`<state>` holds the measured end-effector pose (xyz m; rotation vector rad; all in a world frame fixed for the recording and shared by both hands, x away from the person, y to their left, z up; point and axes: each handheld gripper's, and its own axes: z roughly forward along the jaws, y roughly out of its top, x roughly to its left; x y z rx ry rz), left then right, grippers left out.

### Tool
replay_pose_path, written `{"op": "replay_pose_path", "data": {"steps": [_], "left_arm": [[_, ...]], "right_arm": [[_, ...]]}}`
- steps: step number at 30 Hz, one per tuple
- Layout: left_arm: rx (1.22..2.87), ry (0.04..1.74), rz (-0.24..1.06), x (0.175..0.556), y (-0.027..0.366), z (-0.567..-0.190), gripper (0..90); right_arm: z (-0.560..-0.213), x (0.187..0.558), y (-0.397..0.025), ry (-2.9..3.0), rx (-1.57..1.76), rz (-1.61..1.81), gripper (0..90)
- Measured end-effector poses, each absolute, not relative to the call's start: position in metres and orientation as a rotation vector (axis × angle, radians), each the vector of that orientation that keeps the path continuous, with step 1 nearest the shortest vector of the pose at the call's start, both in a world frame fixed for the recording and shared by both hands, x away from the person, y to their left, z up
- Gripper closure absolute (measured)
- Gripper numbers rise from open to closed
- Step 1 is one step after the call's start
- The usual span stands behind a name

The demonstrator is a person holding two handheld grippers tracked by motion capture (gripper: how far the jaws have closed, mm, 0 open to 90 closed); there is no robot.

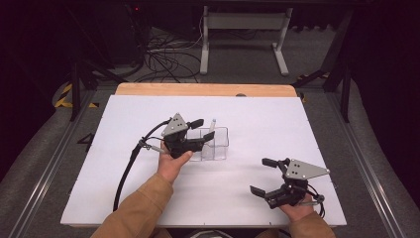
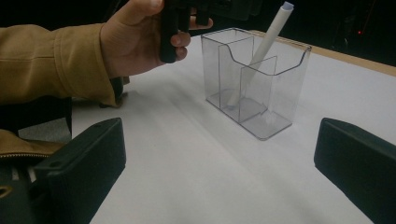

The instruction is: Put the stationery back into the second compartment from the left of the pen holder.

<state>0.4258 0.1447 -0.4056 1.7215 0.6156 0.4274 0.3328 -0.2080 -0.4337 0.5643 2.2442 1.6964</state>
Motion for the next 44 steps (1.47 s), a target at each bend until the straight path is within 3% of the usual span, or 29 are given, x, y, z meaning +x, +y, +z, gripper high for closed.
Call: {"op": "replay_pose_path", "data": {"steps": [7, 27, 34, 37, 44], "left_arm": [[1.717, 0.605, 0.499, 0.409, 0.153, -0.388, 19.2], [1.796, 0.560, 0.543, 0.376, 0.171, -0.370, 14.4], [1.794, 0.586, 0.524, 0.352, 0.202, -0.383, 12.4], [1.812, 0.598, 0.573, 0.337, 0.219, -0.395, 11.8], [1.812, 0.659, 0.488, 0.317, 0.254, -0.419, 10.2]], "right_arm": [[-0.433, 0.333, -0.208, 2.241, 0.565, 1.702, 2.7], [-0.433, 0.332, -0.208, 2.236, 0.573, 1.698, 2.7], [-0.433, 0.332, -0.209, 2.235, 0.577, 1.689, 2.7], [-0.433, 0.331, -0.209, 2.231, 0.583, 1.688, 2.7], [-0.433, 0.331, -0.210, 2.221, 0.588, 1.693, 2.5]]}}
